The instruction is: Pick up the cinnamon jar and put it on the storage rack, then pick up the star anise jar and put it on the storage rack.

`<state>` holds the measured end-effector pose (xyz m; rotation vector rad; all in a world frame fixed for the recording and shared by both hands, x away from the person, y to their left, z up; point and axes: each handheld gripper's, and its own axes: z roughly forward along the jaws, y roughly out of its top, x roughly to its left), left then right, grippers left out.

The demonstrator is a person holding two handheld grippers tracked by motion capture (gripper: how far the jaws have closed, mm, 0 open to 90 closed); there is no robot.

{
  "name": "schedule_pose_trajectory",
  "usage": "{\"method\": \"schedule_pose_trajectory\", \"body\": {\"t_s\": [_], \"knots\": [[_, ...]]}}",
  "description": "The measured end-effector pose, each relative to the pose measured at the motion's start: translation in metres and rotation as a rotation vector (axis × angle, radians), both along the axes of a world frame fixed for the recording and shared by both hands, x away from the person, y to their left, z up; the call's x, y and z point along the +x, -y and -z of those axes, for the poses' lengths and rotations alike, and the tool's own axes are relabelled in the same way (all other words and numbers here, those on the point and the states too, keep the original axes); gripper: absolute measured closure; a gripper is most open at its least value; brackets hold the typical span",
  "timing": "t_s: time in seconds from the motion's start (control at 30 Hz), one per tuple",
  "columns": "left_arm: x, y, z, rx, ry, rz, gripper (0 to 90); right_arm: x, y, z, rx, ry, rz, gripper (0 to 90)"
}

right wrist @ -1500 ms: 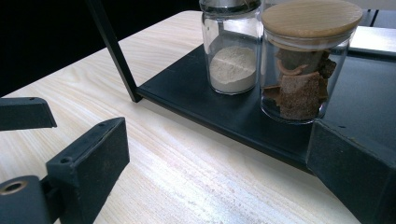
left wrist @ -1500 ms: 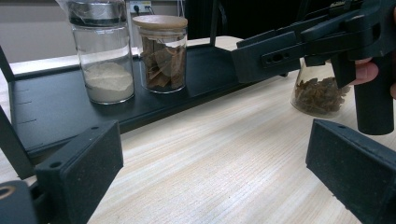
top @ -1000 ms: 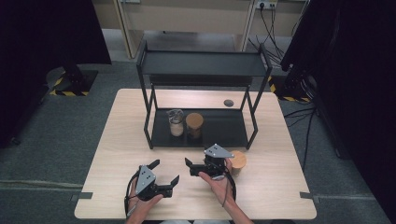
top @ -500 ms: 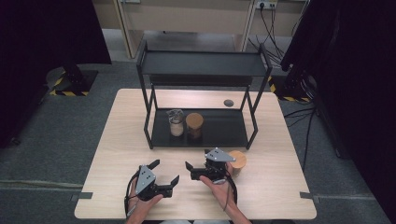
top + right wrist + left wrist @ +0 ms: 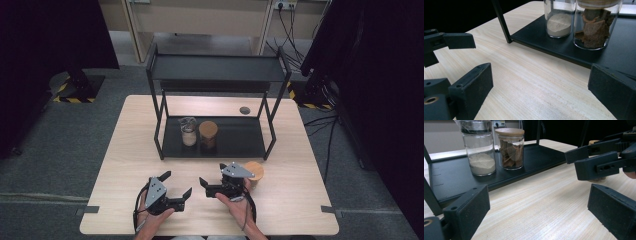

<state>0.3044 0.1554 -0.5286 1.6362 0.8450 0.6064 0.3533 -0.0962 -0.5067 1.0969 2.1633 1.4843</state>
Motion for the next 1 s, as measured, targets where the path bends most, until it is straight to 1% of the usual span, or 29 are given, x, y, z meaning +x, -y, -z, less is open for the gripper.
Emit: {"method": "schedule_pose_trajectory", "body": {"t_s": [1.0], "knots": [[0.000, 0.000, 0.000, 0.002, 0.001, 0.001, 3.5, -0.013, 0.006, 0.002, 0.009, -0.007, -0.025, 6.3]]}}
